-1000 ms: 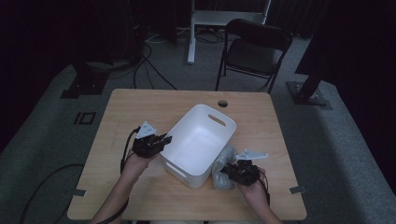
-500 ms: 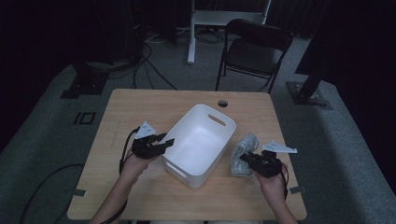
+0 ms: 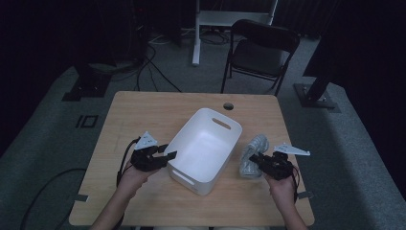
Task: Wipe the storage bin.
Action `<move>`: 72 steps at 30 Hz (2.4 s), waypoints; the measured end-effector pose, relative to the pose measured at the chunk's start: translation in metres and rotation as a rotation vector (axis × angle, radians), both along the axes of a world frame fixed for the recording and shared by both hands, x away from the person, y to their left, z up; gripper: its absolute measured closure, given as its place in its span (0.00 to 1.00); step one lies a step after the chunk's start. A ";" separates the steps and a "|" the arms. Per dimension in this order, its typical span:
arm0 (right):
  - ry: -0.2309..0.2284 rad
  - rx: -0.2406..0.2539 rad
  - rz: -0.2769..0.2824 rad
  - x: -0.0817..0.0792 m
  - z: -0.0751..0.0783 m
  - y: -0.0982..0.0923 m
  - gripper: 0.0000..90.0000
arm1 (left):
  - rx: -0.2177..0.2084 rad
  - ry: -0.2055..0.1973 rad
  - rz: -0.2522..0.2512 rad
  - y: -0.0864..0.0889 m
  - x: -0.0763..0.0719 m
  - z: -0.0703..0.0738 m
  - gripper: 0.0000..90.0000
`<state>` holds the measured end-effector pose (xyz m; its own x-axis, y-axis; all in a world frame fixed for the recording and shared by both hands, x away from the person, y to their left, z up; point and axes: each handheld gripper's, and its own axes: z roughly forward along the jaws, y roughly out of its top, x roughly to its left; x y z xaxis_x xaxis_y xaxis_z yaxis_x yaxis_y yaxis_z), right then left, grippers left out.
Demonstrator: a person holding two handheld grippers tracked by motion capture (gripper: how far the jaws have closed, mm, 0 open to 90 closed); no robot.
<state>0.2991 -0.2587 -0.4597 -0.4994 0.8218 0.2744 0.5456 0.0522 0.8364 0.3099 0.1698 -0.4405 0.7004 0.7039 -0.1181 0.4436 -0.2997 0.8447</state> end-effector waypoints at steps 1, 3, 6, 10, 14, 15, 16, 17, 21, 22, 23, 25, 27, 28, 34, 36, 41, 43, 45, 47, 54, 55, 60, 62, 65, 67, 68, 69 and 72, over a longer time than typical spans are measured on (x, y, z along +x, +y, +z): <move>-0.002 0.000 -0.002 0.000 0.000 0.000 0.84 | -0.002 0.007 -0.006 -0.001 -0.003 0.001 0.61; -0.002 0.001 -0.001 0.000 0.001 -0.001 0.84 | 0.006 0.011 -0.032 -0.003 -0.009 0.001 0.61; -0.003 0.002 -0.004 0.000 0.001 -0.001 0.84 | 0.009 0.011 -0.046 -0.007 -0.018 0.001 0.58; -0.004 -0.001 -0.009 0.000 0.001 -0.002 0.84 | 0.008 0.017 -0.044 -0.012 -0.026 0.001 0.55; -0.006 -0.002 -0.008 0.000 0.001 -0.003 0.84 | 0.031 0.002 -0.085 -0.016 -0.036 0.005 0.49; -0.007 -0.002 -0.010 0.000 0.001 -0.003 0.84 | 0.029 -0.007 -0.092 -0.016 -0.038 0.006 0.47; -0.008 -0.001 -0.011 0.000 0.001 -0.003 0.84 | 0.028 -0.009 -0.095 -0.016 -0.039 0.008 0.45; -0.008 0.000 -0.011 0.000 0.001 -0.003 0.84 | 0.024 -0.018 -0.095 -0.015 -0.040 0.009 0.45; -0.009 -0.003 -0.013 0.000 0.002 -0.004 0.84 | -0.011 -0.061 -0.101 -0.008 -0.035 0.014 0.45; -0.011 0.000 -0.015 0.000 0.002 -0.005 0.84 | -0.022 -0.068 -0.099 -0.007 -0.032 0.015 0.46; -0.011 0.001 -0.015 0.000 0.002 -0.005 0.84 | -0.046 -0.081 -0.104 -0.004 -0.028 0.016 0.46; -0.014 -0.004 -0.016 -0.001 0.002 -0.005 0.84 | -0.045 -0.089 -0.085 -0.003 -0.019 0.019 0.46; -0.011 -0.002 -0.019 0.000 0.002 -0.006 0.84 | -0.039 -0.103 -0.080 -0.002 -0.010 0.021 0.46; -0.009 -0.002 -0.017 0.000 0.002 -0.007 0.84 | -0.045 -0.103 -0.086 -0.002 -0.005 0.022 0.46; -0.001 -0.003 -0.013 0.001 -0.001 -0.008 0.84 | -0.036 -0.139 -0.105 -0.003 0.026 0.027 0.48; -0.003 -0.006 -0.009 0.001 -0.002 -0.007 0.84 | -0.052 -0.141 -0.114 -0.003 0.038 0.028 0.48; 0.004 -0.009 0.005 0.001 -0.005 -0.004 0.84 | -0.056 -0.142 -0.104 -0.009 0.065 0.032 0.49; 0.007 -0.015 0.007 0.002 -0.006 -0.003 0.84 | -0.070 -0.156 -0.095 -0.012 0.073 0.032 0.49; 0.013 -0.015 0.010 0.002 -0.007 -0.002 0.84 | -0.103 -0.157 -0.105 -0.015 0.082 0.032 0.48; 0.017 -0.015 0.012 0.003 -0.008 -0.002 0.84 | -0.112 -0.153 -0.115 -0.019 0.090 0.032 0.47; 0.019 -0.013 0.011 0.003 -0.010 -0.003 0.84 | -0.059 -0.146 -0.154 -0.038 0.116 0.035 0.48; 0.020 -0.012 0.010 0.003 -0.010 -0.004 0.84 | -0.050 -0.145 -0.162 -0.041 0.119 0.035 0.48; 0.024 -0.014 0.016 0.004 -0.011 -0.003 0.84 | -0.017 -0.174 -0.206 -0.052 0.131 0.034 0.48; 0.025 -0.011 0.016 0.004 -0.011 -0.004 0.84 | -0.008 -0.187 -0.216 -0.054 0.135 0.034 0.48; 0.023 -0.009 0.015 0.004 -0.011 -0.005 0.84 | -0.038 -0.169 -0.229 -0.056 0.143 0.035 0.48; 0.022 -0.005 0.012 0.004 -0.011 -0.006 0.84 | -0.042 -0.164 -0.232 -0.059 0.147 0.034 0.48; 0.022 -0.003 0.012 0.004 -0.011 -0.007 0.84 | -0.033 -0.159 -0.235 -0.061 0.149 0.033 0.48; 0.023 -0.004 0.010 0.004 -0.011 -0.007 0.84 | -0.025 -0.157 -0.237 -0.063 0.151 0.033 0.48; 0.021 0.000 0.010 0.004 -0.010 -0.008 0.84 | 0.003 -0.160 -0.253 -0.068 0.154 0.029 0.48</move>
